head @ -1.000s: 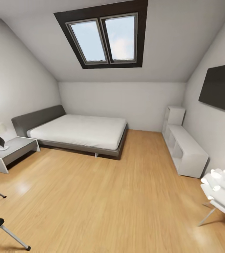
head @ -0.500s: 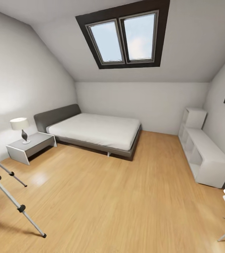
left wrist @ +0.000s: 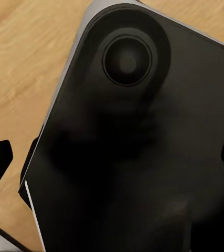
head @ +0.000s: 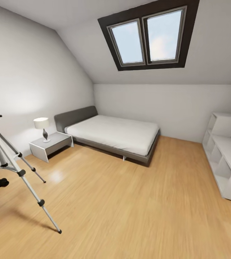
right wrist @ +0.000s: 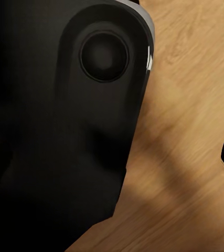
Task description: Attach the digital camera to the camera tripod in the bedroom.
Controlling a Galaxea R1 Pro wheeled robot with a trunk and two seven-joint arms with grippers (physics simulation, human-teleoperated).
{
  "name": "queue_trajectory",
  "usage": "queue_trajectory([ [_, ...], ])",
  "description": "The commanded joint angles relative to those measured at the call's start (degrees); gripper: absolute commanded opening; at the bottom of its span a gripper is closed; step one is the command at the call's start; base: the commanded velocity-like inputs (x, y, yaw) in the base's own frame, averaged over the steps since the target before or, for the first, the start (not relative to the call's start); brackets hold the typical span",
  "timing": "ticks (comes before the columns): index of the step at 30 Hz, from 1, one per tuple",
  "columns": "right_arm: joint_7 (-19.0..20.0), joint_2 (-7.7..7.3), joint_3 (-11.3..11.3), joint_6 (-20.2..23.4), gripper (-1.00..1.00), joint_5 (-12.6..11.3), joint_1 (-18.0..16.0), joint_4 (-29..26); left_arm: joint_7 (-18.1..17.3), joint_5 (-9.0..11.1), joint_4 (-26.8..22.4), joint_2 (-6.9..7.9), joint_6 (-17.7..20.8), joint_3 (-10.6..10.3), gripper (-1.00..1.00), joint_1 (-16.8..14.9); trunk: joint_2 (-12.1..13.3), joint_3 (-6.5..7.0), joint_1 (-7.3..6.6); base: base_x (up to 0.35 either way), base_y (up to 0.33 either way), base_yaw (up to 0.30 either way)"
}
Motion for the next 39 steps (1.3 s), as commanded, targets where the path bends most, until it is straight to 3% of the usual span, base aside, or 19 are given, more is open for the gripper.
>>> queue_trajectory([
  [1, 0.0, -0.01, 0.0, 0.0, 1.00, 0.4, 0.0, 0.0, 0.0, 0.0, -0.1, -0.02, 0.0, 0.4, 1.00, 0.0, 0.0, -0.04, 0.00, 0.000, 0.000, 0.272],
  [39, 0.0, -0.06, 0.1, 0.0, 1.00, 0.5, 0.0, 0.0, 0.1, 0.0, -0.1, -0.06, 0.0, 0.7, 1.00, 0.0, 0.0, -0.04, 0.00, 0.000, 0.000, 0.283],
])
